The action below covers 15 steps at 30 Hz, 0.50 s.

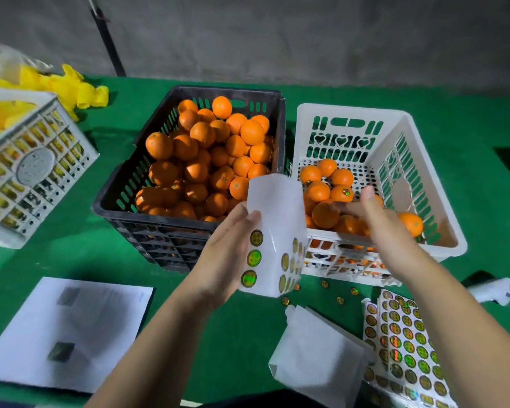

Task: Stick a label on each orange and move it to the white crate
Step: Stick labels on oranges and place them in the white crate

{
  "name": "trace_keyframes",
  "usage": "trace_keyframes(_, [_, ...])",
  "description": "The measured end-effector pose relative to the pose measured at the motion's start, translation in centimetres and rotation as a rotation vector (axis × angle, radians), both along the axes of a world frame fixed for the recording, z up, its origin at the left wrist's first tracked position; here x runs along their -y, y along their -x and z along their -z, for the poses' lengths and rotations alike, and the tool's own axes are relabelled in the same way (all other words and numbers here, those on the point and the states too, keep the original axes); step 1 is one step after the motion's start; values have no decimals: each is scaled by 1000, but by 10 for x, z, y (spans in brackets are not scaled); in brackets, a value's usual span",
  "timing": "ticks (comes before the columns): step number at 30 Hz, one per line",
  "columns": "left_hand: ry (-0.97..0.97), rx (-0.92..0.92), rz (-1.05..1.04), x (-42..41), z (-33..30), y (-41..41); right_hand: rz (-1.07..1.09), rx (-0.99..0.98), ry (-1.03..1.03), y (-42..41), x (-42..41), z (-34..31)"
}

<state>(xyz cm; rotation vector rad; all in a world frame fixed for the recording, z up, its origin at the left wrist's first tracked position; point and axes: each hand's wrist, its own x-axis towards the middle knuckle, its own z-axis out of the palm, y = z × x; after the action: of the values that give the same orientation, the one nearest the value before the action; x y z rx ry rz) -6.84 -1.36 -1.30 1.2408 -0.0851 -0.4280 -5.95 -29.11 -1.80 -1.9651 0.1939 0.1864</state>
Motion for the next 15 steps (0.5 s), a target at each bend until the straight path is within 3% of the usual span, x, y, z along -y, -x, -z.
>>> trace_keyframes(3, [49,97,6,5,-5,-29,-247,-173,-278,-8,-11,-2])
trace_keyframes(5, [31,94,0,10,-7,-50,-323,-86,-269,-15,-14,6])
trace_keyframes(7, [-89,80,-31,15,-5,-70,-244,17,-378,-22,-22,11])
trace_keyframes(9, [-313,119,-71,18,-2,-95,-64,97,-527,-27,-27,19])
trace_keyframes(11, [-624,277,-70,20,1,-128,64,167,-608,-31,-27,27])
trace_keyframes(13, [-1029,403,-37,20,7,-162,119,220,-619,-31,-26,34])
trace_keyframes(15, [-1425,416,144,18,21,-189,150,231,-630,-30,-29,38])
